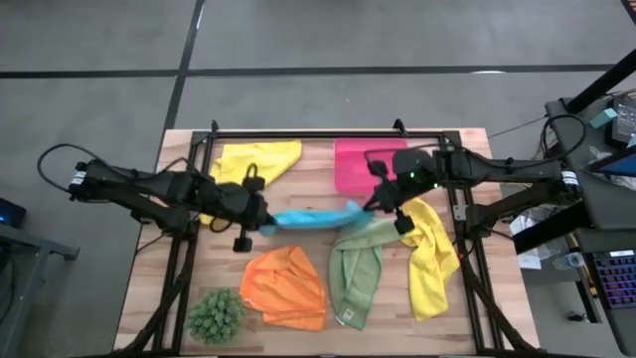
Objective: Fold microfiber towels
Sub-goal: Fold the blue microfiber cloth
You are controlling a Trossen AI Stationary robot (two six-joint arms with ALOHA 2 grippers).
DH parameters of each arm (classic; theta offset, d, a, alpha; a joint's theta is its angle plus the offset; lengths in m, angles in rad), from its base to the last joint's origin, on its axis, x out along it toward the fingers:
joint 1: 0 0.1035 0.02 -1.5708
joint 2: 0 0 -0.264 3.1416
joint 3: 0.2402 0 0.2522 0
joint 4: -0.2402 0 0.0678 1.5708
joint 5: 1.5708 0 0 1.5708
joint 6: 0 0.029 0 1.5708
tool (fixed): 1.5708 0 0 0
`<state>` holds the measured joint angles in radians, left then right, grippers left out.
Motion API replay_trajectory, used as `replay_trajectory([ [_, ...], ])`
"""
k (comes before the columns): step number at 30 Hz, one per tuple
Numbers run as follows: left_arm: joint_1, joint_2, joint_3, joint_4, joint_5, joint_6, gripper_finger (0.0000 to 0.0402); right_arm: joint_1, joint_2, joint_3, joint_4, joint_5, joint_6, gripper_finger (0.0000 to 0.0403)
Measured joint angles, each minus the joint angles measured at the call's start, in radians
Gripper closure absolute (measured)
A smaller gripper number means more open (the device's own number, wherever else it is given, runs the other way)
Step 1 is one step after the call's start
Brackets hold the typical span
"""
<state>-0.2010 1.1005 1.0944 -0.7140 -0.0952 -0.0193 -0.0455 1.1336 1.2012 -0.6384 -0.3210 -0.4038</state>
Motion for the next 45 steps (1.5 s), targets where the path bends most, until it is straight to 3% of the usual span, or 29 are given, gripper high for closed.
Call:
replay_trajectory([
  [4,-0.070,0.060,0.001,0.006,0.006,-0.061,0.0401,0.079,0.000,-0.052,0.023,-0.071,0.045,0.0394],
  [9,-0.134,0.132,0.001,0.055,0.019,-0.106,0.0402,0.193,0.000,-0.136,0.118,-0.074,0.088,0.0394],
  [19,-0.155,0.295,-0.003,0.139,0.138,-0.183,0.0402,0.322,0.000,-0.280,0.293,-0.072,0.213,0.0394],
  [30,-0.155,0.457,-0.005,0.228,0.286,-0.239,0.0402,0.334,0.018,-0.398,0.398,-0.072,0.342,0.0394],
  [39,-0.142,0.460,-0.015,0.226,0.224,-0.234,0.0402,0.319,0.135,-0.356,0.394,-0.045,0.350,0.0394],
  [43,-0.125,0.453,-0.016,0.187,0.192,-0.226,0.0402,0.281,0.163,-0.302,0.301,-0.038,0.308,0.0394],
  [45,-0.114,0.439,-0.016,0.128,0.167,-0.209,0.0402,0.262,0.165,-0.271,0.267,0.015,0.276,0.0394],
])
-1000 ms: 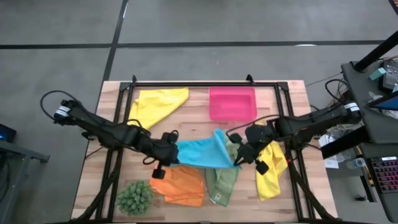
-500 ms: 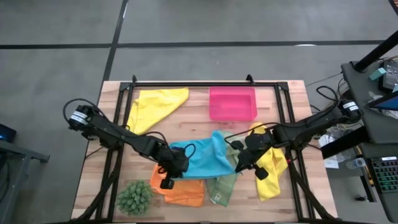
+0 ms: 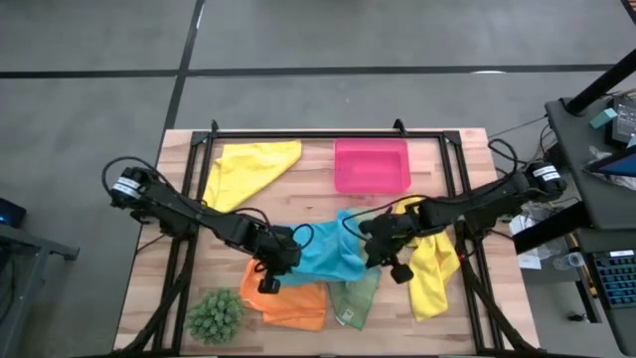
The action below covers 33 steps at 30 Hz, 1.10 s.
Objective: Fold microfiber towels
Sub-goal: Fold the blue microfiber cloth
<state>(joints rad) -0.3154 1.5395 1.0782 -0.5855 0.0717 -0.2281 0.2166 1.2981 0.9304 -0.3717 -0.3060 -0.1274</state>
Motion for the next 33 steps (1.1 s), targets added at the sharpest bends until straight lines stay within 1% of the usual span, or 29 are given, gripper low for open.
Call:
replay_trajectory([
  [4,0.024,-0.079,0.000,-0.083,-0.069,0.057,0.0402,-0.053,-0.025,0.083,-0.106,0.124,-0.080,0.0394],
  [8,0.063,-0.222,0.001,-0.170,-0.191,0.100,0.0402,-0.113,-0.067,0.180,-0.197,0.236,-0.153,0.0394],
  [10,0.086,-0.303,0.002,-0.188,-0.254,0.126,0.0402,-0.139,-0.081,0.229,-0.222,0.315,-0.193,0.0394],
  [13,0.123,-0.422,0.003,-0.190,-0.325,0.185,0.0402,-0.180,-0.092,0.297,-0.222,0.416,-0.272,0.0394],
  [16,0.166,-0.531,0.004,-0.183,-0.379,0.263,0.0402,-0.227,-0.086,0.358,-0.213,0.453,-0.346,0.0394],
  [21,0.264,-0.669,0.005,-0.134,-0.396,0.384,0.0402,-0.314,-0.060,0.416,-0.142,0.521,-0.448,0.0394],
  [24,0.311,-0.722,0.008,-0.132,-0.395,0.448,0.0402,-0.360,-0.049,0.442,-0.100,0.526,-0.493,0.0394],
  [27,0.330,-0.753,0.025,-0.136,-0.395,0.470,0.0402,-0.385,-0.047,0.469,-0.104,0.486,-0.500,0.0394],
  [29,0.328,-0.766,0.030,-0.144,-0.375,0.470,0.0402,-0.391,-0.047,0.482,-0.148,0.412,-0.484,0.0394],
  [31,0.327,-0.780,0.027,-0.163,-0.301,0.448,0.0402,-0.390,-0.047,0.488,-0.212,0.317,-0.459,0.0394],
  [33,0.327,-0.782,0.008,-0.179,-0.227,0.392,0.0402,-0.385,-0.045,0.485,-0.269,0.233,-0.425,0.0394],
])
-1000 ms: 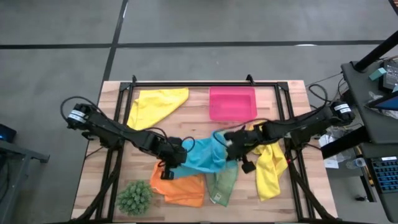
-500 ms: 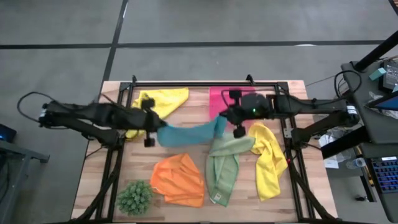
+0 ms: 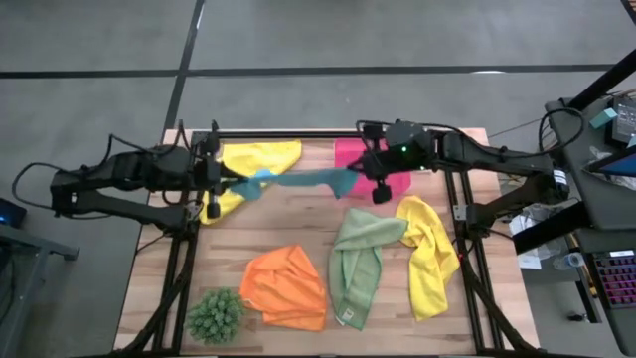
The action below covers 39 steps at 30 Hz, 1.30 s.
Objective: Fold microfiber towels
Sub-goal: Fold the blue microfiber cloth
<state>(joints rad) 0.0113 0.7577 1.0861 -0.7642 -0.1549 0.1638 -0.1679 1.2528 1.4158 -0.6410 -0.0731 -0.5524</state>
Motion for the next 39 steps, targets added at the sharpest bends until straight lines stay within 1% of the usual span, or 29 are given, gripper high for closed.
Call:
replay_trajectory([
  [5,-0.015,0.034,-0.064,-0.041,0.130,-0.125,0.0402,0.036,0.011,-0.048,-0.136,-0.200,0.080,0.0394],
  [8,-0.053,0.081,-0.111,-0.040,0.222,-0.206,0.0402,0.084,0.012,-0.085,-0.154,-0.296,0.145,0.0394],
  [10,-0.091,0.119,-0.140,-0.030,0.251,-0.245,0.0402,0.127,0.012,-0.112,-0.146,-0.327,0.173,0.0394],
  [13,-0.152,0.188,-0.162,-0.021,0.255,-0.299,0.0402,0.186,0.018,-0.153,-0.098,-0.313,0.212,0.0394],
  [16,-0.208,0.262,-0.159,-0.012,0.256,-0.367,0.0402,0.217,0.024,-0.212,0.023,-0.285,0.244,0.0394],
  [22,-0.291,0.370,-0.139,-0.011,0.261,-0.446,0.0402,0.227,0.066,-0.387,0.376,-0.156,0.306,0.0394],
  [26,-0.321,0.403,-0.131,-0.012,0.262,-0.479,0.0402,0.227,0.138,-0.496,0.621,-0.044,0.309,0.0394],
  [27,-0.325,0.407,-0.131,-0.012,0.262,-0.482,0.0402,0.226,0.163,-0.508,0.653,-0.038,0.309,0.0393],
  [29,-0.329,0.411,-0.131,-0.012,0.262,-0.494,0.0402,0.227,0.218,-0.511,0.673,-0.038,0.315,0.0385],
  [32,-0.328,0.409,-0.131,-0.011,0.260,-0.499,0.0402,0.228,0.307,-0.474,0.660,-0.040,0.365,0.0360],
  [39,-0.328,0.404,-0.131,-0.011,0.253,-0.499,0.0402,0.232,0.461,-0.333,0.535,-0.092,0.407,0.0262],
])
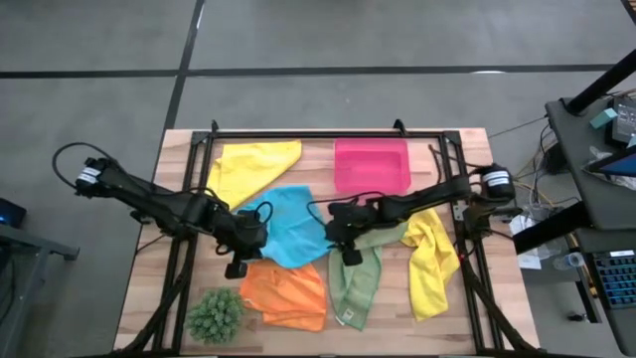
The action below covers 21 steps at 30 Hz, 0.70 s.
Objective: Fold microfiber towels
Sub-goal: Fold the blue microfiber cloth
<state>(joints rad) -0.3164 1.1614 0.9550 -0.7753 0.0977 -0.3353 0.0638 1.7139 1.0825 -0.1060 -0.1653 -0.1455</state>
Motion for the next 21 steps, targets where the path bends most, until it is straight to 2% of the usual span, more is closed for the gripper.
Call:
replay_trajectory([
  [4,0.000,0.000,0.000,0.000,-0.001,-0.001,0.0402,0.012,0.048,0.079,-0.088,-0.003,-0.012,0.0214],
  [8,0.000,0.000,0.000,0.000,-0.001,-0.001,0.0402,0.020,0.083,0.117,-0.104,-0.002,-0.018,0.0190],
  [17,0.000,0.000,0.000,0.002,-0.003,0.000,0.0402,0.046,0.150,0.138,-0.093,0.003,0.015,0.0201],
  [21,0.000,0.000,-0.001,0.005,-0.007,0.000,0.0402,0.048,0.156,0.139,-0.094,0.070,0.015,0.0222],
])
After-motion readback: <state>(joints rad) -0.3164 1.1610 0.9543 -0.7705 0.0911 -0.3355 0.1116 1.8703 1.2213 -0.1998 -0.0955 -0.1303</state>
